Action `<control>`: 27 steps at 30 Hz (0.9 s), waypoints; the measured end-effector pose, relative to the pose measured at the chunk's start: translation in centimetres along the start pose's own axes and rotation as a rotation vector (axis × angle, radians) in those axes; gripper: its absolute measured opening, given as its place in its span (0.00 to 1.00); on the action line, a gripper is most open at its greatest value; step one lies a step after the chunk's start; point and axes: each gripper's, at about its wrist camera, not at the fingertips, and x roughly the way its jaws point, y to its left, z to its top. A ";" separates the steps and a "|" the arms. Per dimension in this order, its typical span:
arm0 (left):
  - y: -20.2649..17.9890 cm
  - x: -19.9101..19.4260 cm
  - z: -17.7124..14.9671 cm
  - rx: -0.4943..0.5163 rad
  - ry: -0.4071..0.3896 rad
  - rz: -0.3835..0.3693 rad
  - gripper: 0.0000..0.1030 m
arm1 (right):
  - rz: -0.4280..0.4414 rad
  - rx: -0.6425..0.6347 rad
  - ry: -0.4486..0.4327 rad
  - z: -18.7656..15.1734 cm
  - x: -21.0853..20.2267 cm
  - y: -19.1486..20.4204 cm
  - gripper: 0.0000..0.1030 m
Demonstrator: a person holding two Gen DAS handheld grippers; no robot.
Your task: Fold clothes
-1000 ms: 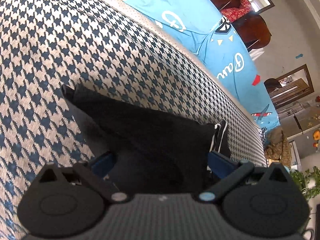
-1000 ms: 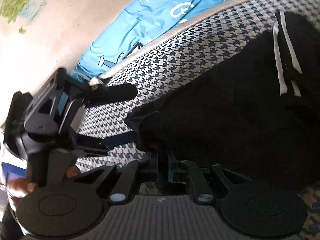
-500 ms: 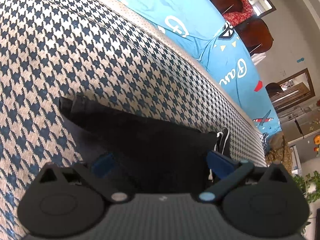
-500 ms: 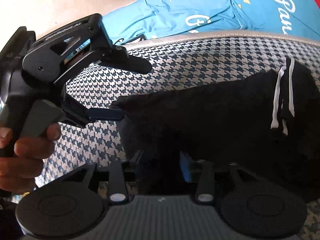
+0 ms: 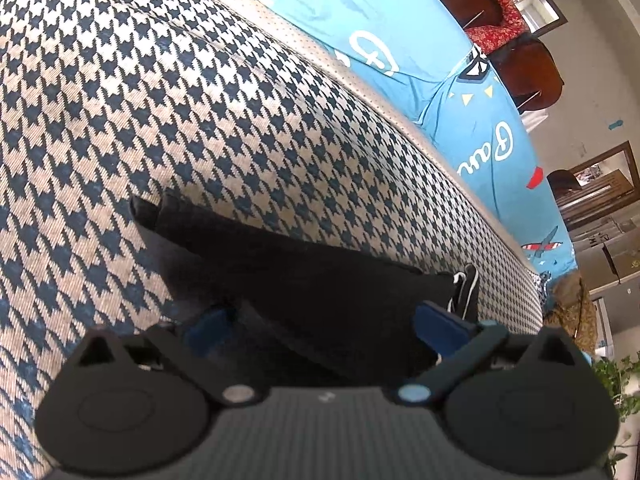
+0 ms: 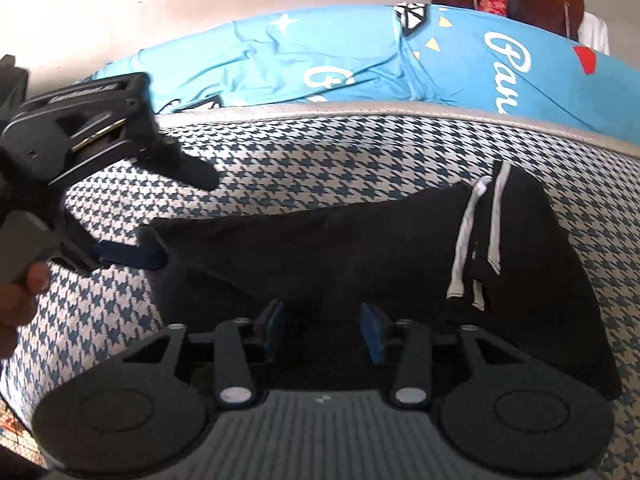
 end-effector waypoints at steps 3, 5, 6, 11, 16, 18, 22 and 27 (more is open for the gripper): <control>0.1 0.1 0.0 0.002 -0.002 0.001 1.00 | 0.016 0.002 0.001 0.0 0.1 -0.1 0.41; 0.1 0.3 0.1 0.003 -0.005 0.007 1.00 | 0.027 0.003 0.001 0.0 0.1 -0.2 0.40; 0.2 0.4 0.2 0.002 -0.006 0.011 1.00 | 0.033 0.004 0.002 0.0 0.2 -0.2 0.40; 0.9 0.7 0.6 -0.021 -0.006 0.017 1.00 | 0.059 -0.010 -0.009 0.0 0.3 -0.1 0.28; 1.2 0.8 0.5 -0.017 -0.002 0.026 1.00 | 0.080 -0.039 -0.019 0.8 0.6 -0.1 0.15; 1.1 0.8 0.4 -0.006 -0.001 0.031 1.00 | 0.115 0.015 -0.001 1.2 1.0 -0.9 0.14; 1.0 1.0 0.4 0.005 0.004 0.041 1.00 | 0.180 0.071 0.047 2.4 1.8 -2.3 0.11; 1.3 0.7 0.3 0.004 0.007 0.042 1.00 | 0.246 0.090 0.072 4.3 3.1 -4.0 0.10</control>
